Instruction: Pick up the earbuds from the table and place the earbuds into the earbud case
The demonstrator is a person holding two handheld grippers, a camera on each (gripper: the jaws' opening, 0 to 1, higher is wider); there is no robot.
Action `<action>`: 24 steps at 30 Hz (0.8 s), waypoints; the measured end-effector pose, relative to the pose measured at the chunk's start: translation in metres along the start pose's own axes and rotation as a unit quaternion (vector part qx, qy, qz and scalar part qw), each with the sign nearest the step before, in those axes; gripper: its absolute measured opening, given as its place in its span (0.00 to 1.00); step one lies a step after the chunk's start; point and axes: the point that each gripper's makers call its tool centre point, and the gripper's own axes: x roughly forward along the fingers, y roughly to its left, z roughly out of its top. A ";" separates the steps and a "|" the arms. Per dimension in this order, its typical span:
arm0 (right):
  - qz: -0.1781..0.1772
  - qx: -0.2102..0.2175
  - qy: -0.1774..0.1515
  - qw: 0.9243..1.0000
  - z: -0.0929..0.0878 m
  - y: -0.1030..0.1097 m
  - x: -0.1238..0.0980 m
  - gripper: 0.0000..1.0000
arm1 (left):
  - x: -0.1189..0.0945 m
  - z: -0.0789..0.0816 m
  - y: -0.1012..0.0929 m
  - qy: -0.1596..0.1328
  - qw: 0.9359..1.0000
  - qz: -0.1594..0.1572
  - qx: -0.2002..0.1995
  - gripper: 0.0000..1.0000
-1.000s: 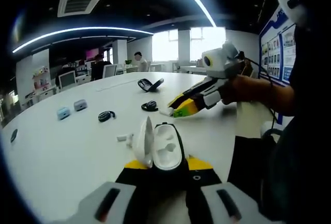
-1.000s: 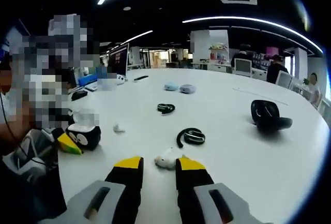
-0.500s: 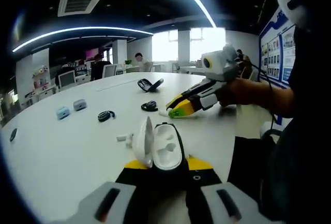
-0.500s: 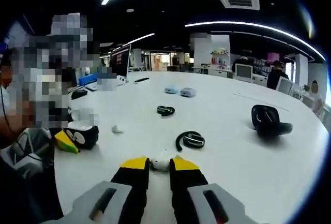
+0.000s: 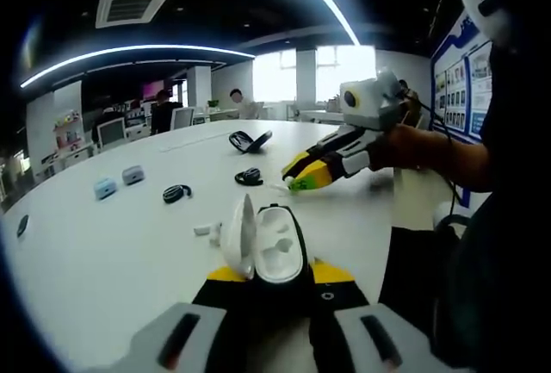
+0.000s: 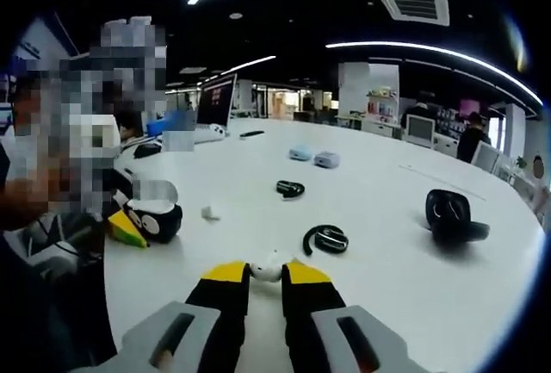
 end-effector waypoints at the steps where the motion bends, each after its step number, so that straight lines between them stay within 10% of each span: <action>1: 0.002 -0.002 0.001 1.000 0.000 0.001 0.000 0.15 | 0.000 0.000 0.000 0.000 1.000 0.000 0.000 0.25; 24: 0.150 0.060 -0.003 0.987 0.034 0.056 -0.008 0.14 | 0.000 0.000 -0.002 0.001 1.000 0.000 0.009 0.25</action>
